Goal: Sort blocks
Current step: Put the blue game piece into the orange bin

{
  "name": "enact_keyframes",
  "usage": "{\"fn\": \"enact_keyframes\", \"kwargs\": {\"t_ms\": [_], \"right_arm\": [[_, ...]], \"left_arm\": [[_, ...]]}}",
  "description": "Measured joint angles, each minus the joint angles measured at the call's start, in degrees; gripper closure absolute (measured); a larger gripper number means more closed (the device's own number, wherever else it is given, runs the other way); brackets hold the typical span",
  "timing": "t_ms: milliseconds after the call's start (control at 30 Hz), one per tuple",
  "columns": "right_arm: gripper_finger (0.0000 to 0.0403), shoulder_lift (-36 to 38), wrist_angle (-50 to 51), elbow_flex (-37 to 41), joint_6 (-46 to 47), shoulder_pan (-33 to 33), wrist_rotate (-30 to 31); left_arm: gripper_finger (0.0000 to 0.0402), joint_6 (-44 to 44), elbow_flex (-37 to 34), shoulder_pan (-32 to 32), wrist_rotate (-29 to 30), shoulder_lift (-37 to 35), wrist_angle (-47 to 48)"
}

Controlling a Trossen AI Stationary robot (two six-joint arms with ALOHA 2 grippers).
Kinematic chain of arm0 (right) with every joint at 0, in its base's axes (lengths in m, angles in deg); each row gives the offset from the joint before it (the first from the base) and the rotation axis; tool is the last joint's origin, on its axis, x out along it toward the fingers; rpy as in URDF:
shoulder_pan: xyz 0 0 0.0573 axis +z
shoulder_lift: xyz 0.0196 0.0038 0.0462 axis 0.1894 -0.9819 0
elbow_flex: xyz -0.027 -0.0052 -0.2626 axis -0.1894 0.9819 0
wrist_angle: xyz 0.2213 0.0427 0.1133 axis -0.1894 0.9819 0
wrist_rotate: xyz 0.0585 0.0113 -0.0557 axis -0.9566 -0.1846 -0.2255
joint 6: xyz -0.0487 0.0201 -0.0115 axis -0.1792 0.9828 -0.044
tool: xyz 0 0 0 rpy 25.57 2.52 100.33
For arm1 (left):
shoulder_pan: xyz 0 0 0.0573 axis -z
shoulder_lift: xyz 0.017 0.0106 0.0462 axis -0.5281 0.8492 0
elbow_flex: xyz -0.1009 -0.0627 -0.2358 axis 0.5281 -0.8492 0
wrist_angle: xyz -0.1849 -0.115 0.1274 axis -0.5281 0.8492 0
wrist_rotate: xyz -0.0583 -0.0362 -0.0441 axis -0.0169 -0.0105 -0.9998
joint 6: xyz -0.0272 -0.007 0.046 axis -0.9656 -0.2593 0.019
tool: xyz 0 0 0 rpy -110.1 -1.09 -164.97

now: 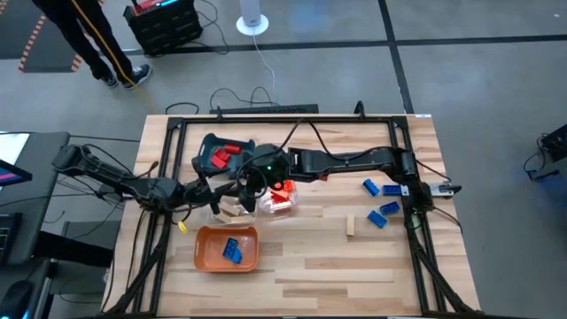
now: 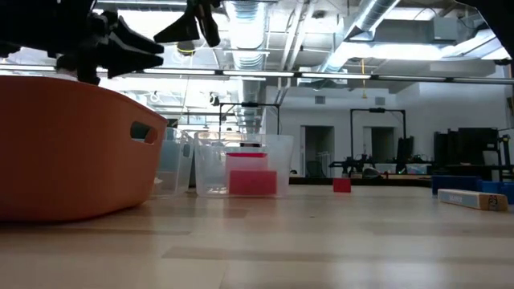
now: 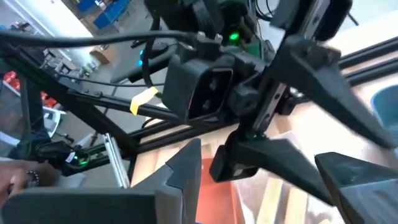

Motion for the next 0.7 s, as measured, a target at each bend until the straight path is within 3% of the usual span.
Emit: {"fn": "enact_keyframes", "kwargs": {"t_ms": [333, 567, 700], "right_arm": [[0.0266, 0.0, -0.9, 0.0, 8.6, -0.2, 4.3], [0.0266, 0.0, -3.7, 0.0, 12.8, -0.5, 4.6], [0.0268, 1.1, 0.1, 0.1, 7.4, -0.2, 8.7]], "left_arm": [[0.0184, 12.7, 0.0, 0.0, 0.0, 0.0, -6.0], [0.0184, 10.2, 0.0, 0.0, -0.1, -0.1, -7.1], [0.0184, 2.4, 0.0, 0.6, 2.9, -0.2, -7.0]]}}
